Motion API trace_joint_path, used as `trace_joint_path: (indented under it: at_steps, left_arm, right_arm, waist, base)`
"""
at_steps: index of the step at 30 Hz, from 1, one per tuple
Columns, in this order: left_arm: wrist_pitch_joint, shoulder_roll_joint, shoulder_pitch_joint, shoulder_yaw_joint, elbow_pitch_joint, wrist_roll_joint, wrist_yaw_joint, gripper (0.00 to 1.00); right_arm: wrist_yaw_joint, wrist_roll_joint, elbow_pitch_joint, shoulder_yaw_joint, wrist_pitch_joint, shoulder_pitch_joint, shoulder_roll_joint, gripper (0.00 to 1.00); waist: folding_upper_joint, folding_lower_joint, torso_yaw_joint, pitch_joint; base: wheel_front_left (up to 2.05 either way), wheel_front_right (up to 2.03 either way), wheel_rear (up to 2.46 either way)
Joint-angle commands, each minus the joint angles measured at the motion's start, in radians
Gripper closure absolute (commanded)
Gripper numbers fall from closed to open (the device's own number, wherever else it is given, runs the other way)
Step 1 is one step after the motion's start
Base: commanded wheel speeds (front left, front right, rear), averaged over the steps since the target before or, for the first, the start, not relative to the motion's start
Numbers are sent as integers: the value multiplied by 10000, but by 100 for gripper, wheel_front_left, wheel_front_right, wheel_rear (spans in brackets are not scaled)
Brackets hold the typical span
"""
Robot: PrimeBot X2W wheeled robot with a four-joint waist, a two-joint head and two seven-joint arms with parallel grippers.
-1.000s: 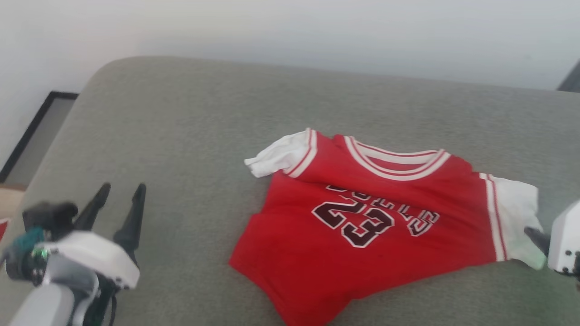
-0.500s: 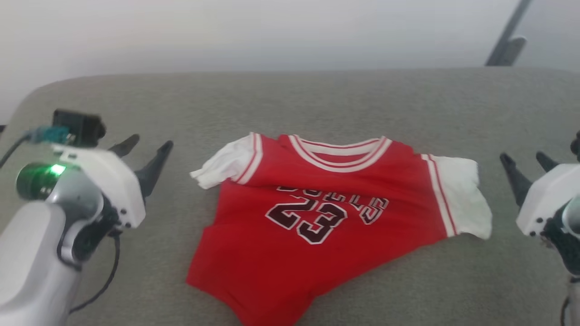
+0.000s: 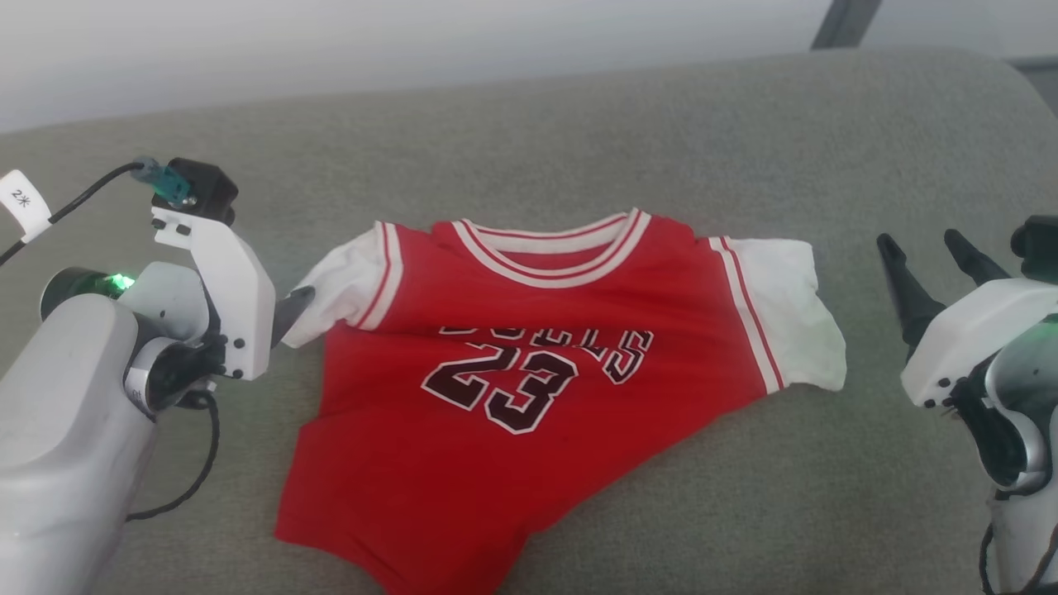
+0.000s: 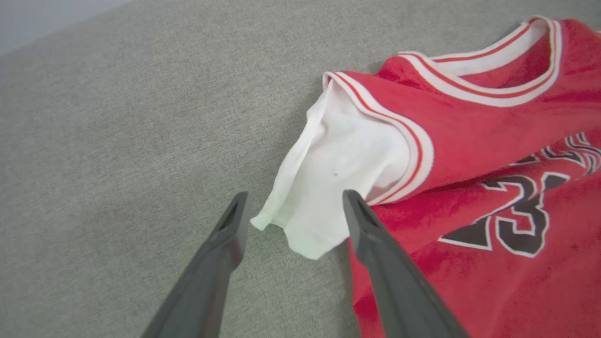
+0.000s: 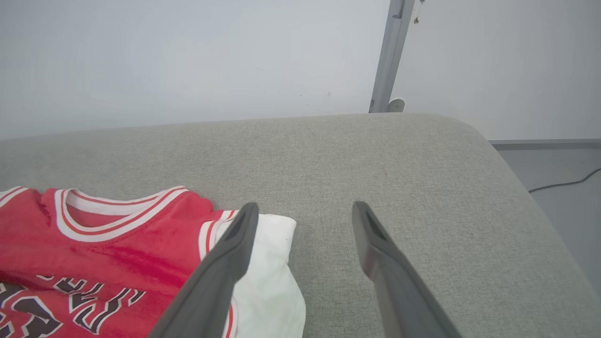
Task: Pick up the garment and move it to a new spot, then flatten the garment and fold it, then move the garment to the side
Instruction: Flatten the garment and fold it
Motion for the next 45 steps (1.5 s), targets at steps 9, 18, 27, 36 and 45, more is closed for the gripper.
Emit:
trace_joint_path:
  at_steps: [9, 18, 27, 36, 45]
  left_arm:
    - [-262, 106, -642, -533, 1449, 243, -151, 0]
    - [-599, -58, -1171, -1243, 2450, -80, -190, 0]
    - [-333, 2, -1557, -2469, 3142, -1012, -195, 100]
    - [-678, -189, -2247, -3151, 3375, -1560, -187, 100]
    - [-1244, -197, -2877, -3611, 3568, -2074, -163, 100]
  right_arm:
    - [5, -10, -144, -102, -182, -208, 36, 0]
    - [3, -57, -209, 10, 156, -444, -63, 0]
    - [5, 248, 22, 441, 915, -909, -291, 0]
    - [5, 911, 1156, 835, 3038, -1796, -694, 0]
    - [3, 1109, 3125, 968, 4914, -2794, -748, 56]
  waist:
    - [0, 0, -249, 683]
    - [0, 0, -254, 1104]
    - [0, 0, -150, 1522]
    - [0, 0, 293, 1728]
    - [0, 0, 754, 1931]
  base:
    - [0, 0, 0]
    - [0, 0, 0]
    - [0, 0, 0]
    - [0, 0, 0]
    - [0, 0, 0]
